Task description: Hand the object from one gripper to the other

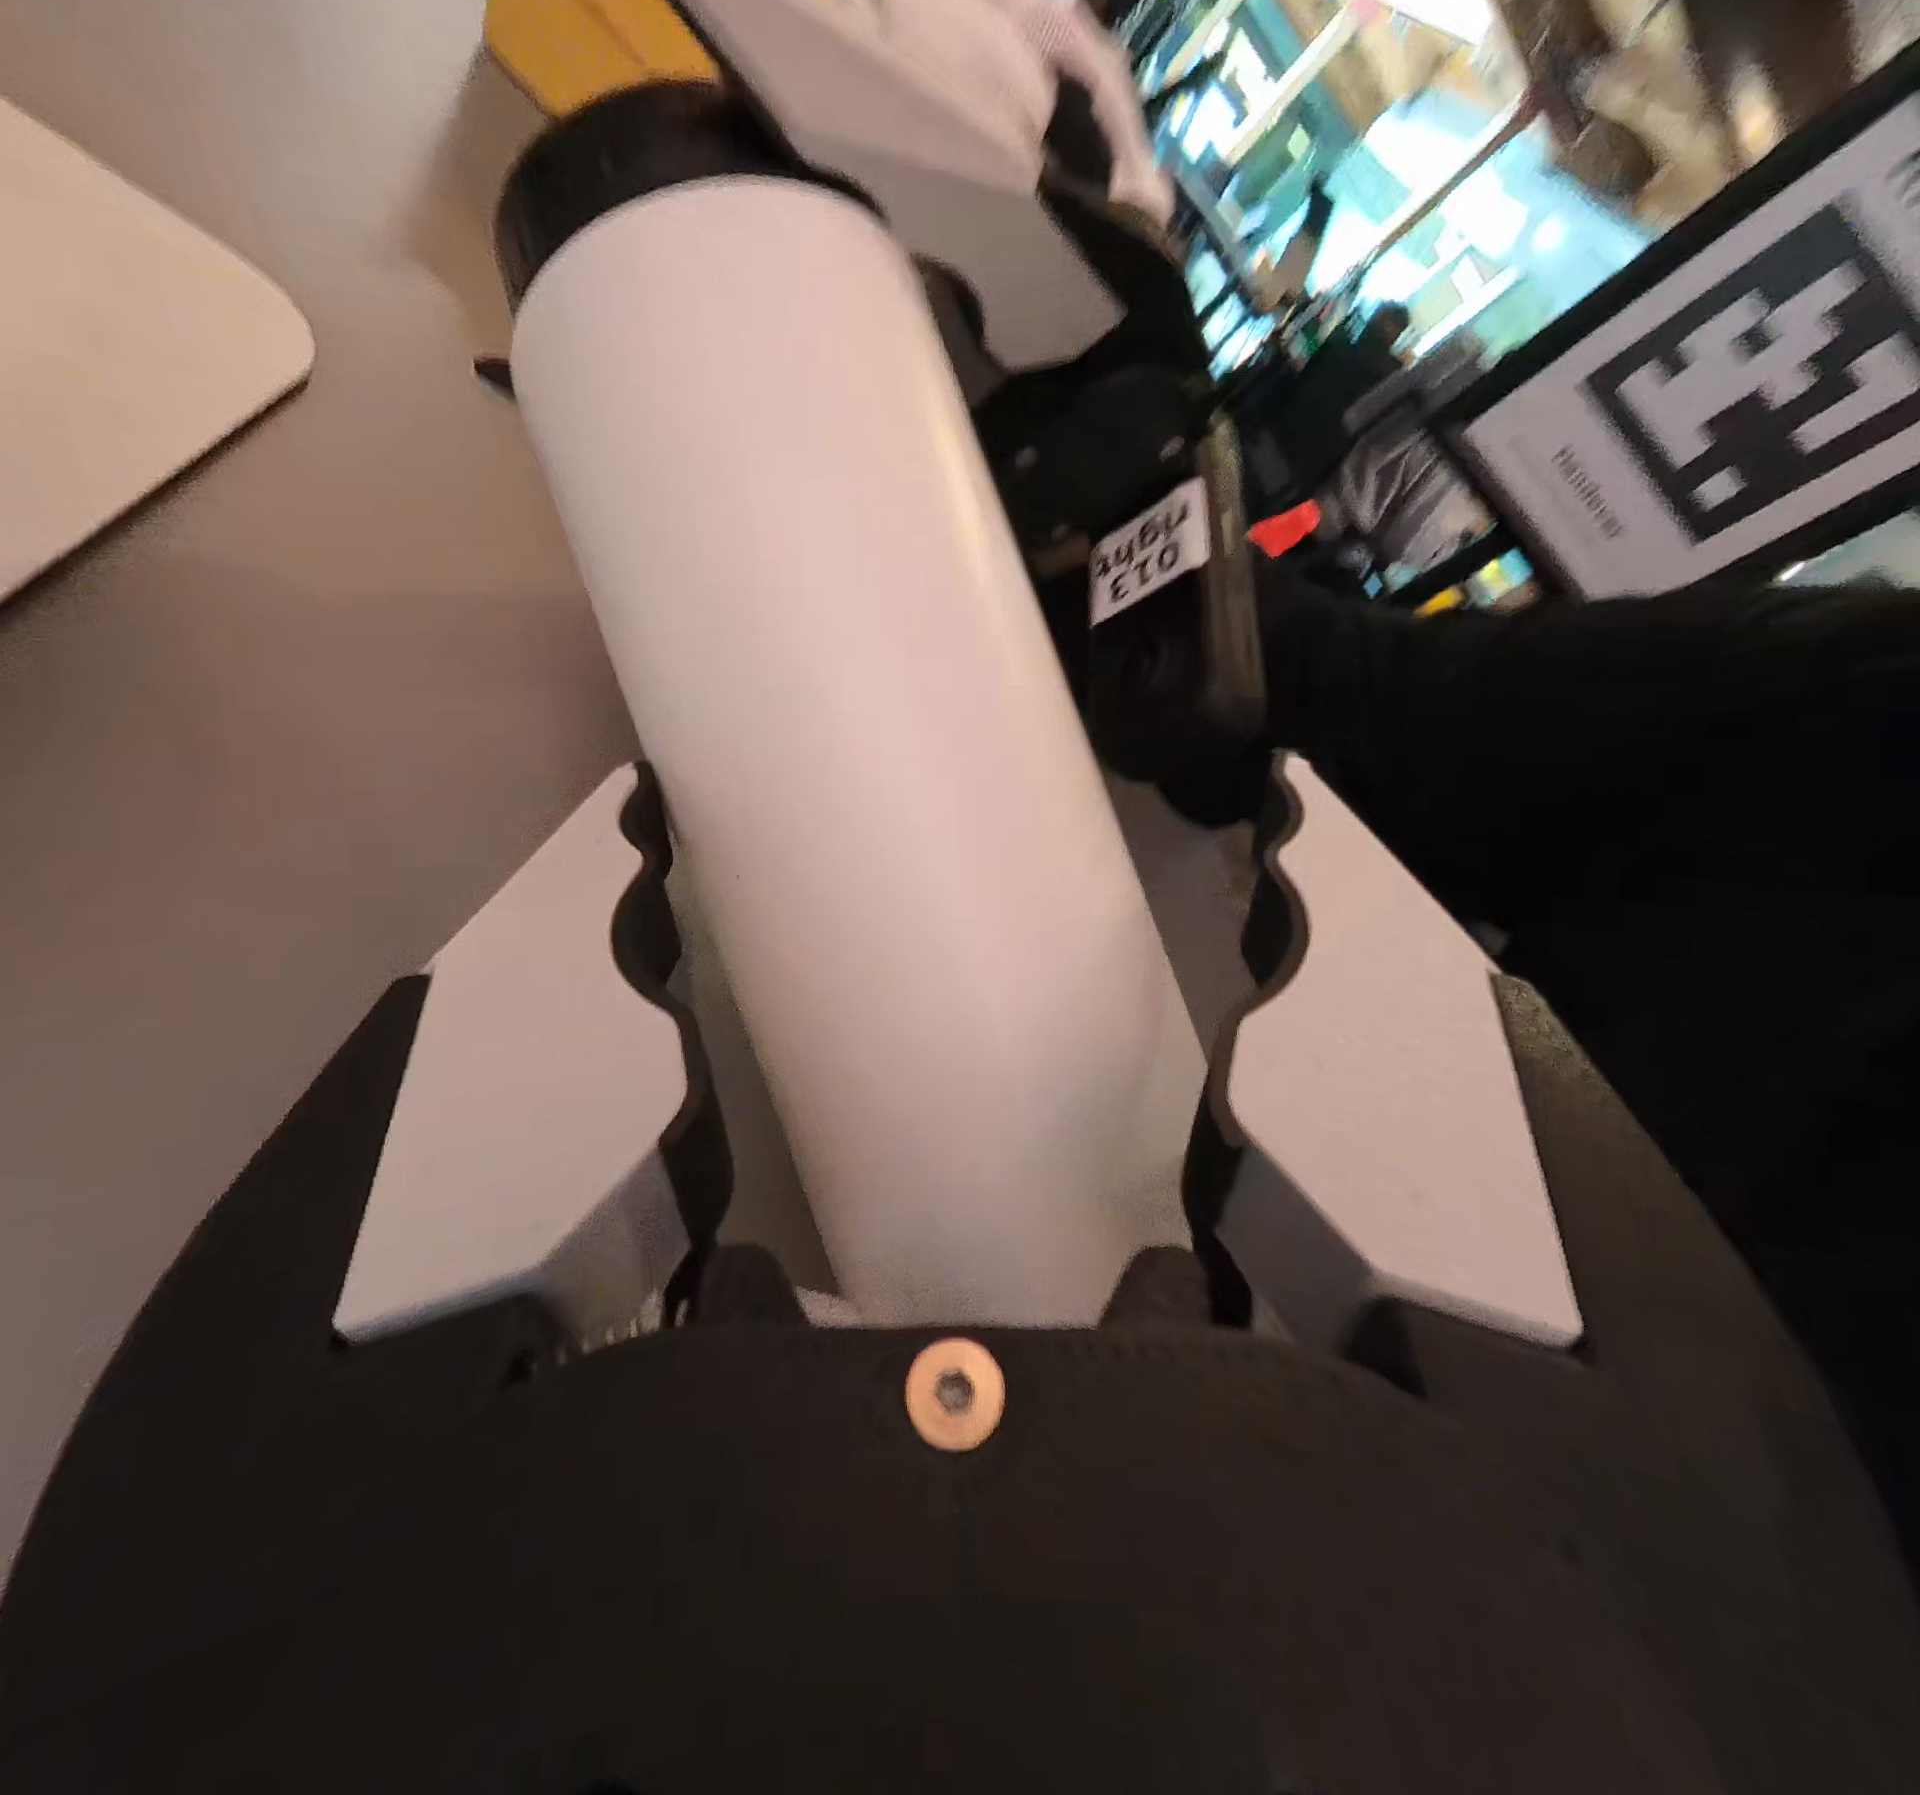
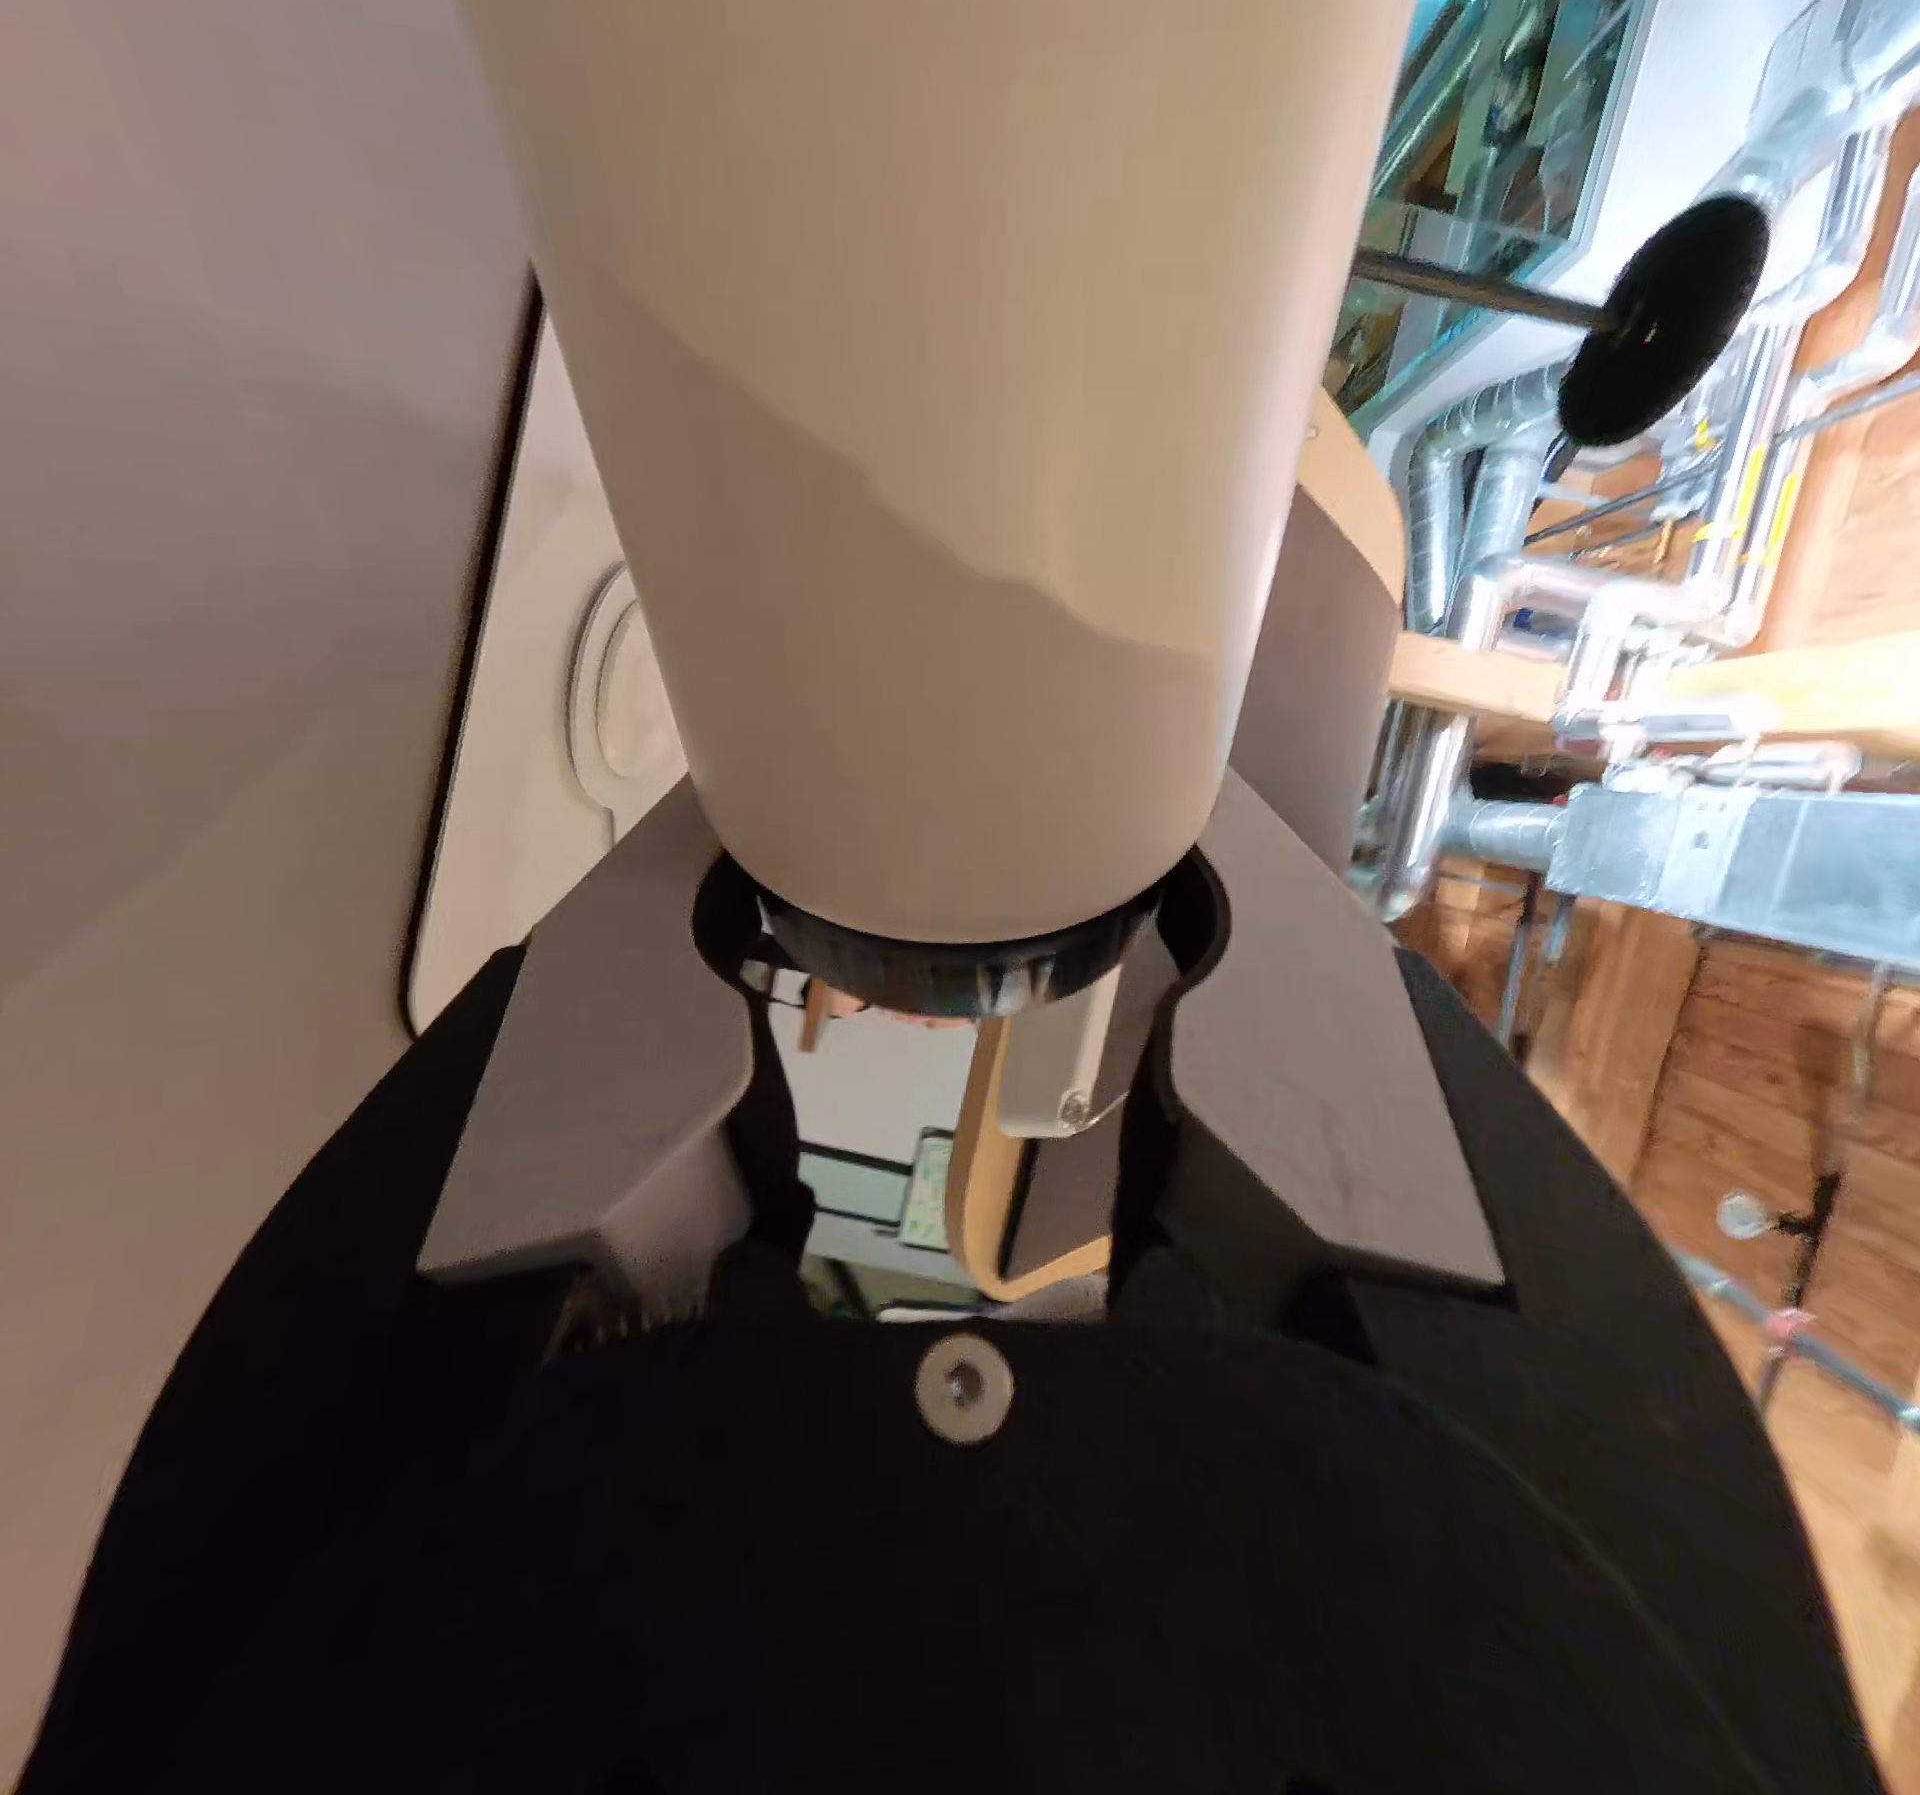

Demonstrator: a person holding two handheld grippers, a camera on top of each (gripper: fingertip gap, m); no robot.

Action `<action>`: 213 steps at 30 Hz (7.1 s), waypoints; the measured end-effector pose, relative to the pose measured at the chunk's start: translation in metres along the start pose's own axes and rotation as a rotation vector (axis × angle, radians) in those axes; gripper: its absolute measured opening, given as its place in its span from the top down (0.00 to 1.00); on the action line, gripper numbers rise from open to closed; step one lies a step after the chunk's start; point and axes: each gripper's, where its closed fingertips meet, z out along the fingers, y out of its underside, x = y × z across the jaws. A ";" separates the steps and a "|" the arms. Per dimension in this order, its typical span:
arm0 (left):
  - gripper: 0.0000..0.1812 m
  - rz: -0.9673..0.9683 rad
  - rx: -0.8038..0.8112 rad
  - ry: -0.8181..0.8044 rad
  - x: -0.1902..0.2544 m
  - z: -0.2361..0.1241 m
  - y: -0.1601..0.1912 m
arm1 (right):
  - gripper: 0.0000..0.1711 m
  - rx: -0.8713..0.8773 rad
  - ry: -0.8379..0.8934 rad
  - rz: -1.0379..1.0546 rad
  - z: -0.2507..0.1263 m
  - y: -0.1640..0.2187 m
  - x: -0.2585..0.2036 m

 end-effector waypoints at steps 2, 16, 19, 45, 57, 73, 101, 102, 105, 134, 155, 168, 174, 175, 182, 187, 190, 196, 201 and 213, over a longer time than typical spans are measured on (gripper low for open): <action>0.37 0.041 -0.082 -0.036 -0.004 0.008 0.014 | 0.55 0.016 0.007 -0.053 0.000 -0.004 0.000; 0.51 0.029 -0.105 -0.009 -0.012 0.059 0.024 | 0.87 -0.076 0.043 0.151 -0.005 0.018 0.027; 0.51 0.063 -0.071 -0.005 -0.011 0.060 0.020 | 0.90 -0.082 0.072 0.218 -0.005 0.017 0.032; 0.51 0.722 0.184 -0.465 0.004 0.019 -0.058 | 0.35 0.734 -0.463 1.442 -0.061 -0.065 0.097; 0.50 0.751 0.107 -0.480 0.005 0.042 -0.050 | 0.46 0.801 -0.457 1.487 -0.064 -0.079 0.104; 0.44 0.326 0.196 -0.231 -0.008 0.024 -0.042 | 0.48 0.856 -0.232 1.549 -0.084 -0.025 0.150; 0.44 0.514 0.190 -0.226 0.018 0.080 -0.035 | 0.47 0.975 -0.274 1.814 -0.084 -0.031 0.163; 0.44 0.499 0.184 -0.202 0.020 0.081 -0.033 | 0.48 0.973 -0.272 1.811 -0.084 -0.031 0.163; 0.44 0.422 0.202 -0.098 0.034 0.082 -0.035 | 0.43 0.947 -0.251 1.804 -0.082 -0.028 0.164; 0.46 0.100 0.493 0.218 0.048 0.006 -0.076 | 0.48 0.365 -0.124 0.829 -0.086 0.002 0.121; 0.46 -0.025 0.037 -0.003 0.021 0.035 -0.019 | 0.42 0.052 0.102 -0.076 -0.030 -0.041 0.052; 0.40 0.170 0.017 -0.088 0.043 0.022 -0.028 | 0.49 0.153 -0.050 0.453 -0.031 -0.034 0.047; 0.39 0.424 0.223 -0.178 0.062 0.001 -0.067 | 0.51 0.317 -0.158 1.006 -0.038 -0.020 0.070; 0.40 0.440 0.252 -0.198 0.059 -0.001 -0.071 | 0.51 0.365 -0.188 1.092 -0.040 -0.022 0.073; 0.35 0.629 0.170 -0.497 0.011 0.013 -0.064 | 0.51 0.759 -0.483 1.669 -0.060 -0.039 0.099; 0.39 0.613 0.063 -0.505 -0.005 0.042 -0.044 | 0.51 0.891 -0.510 1.747 -0.070 -0.054 0.114; 0.50 0.601 0.044 -0.474 -0.004 0.051 -0.037 | 0.51 0.901 -0.534 1.725 -0.072 -0.066 0.112; 0.51 0.585 0.086 -0.450 -0.003 0.054 -0.040 | 0.51 0.906 -0.541 1.744 -0.071 -0.062 0.112; 0.51 0.535 0.079 -0.391 0.001 0.059 -0.036 | 0.51 0.859 -0.512 1.713 -0.069 -0.064 0.109; 0.52 0.466 0.204 -0.210 0.030 0.049 -0.049 | 0.50 0.830 -0.512 1.665 -0.070 -0.062 0.109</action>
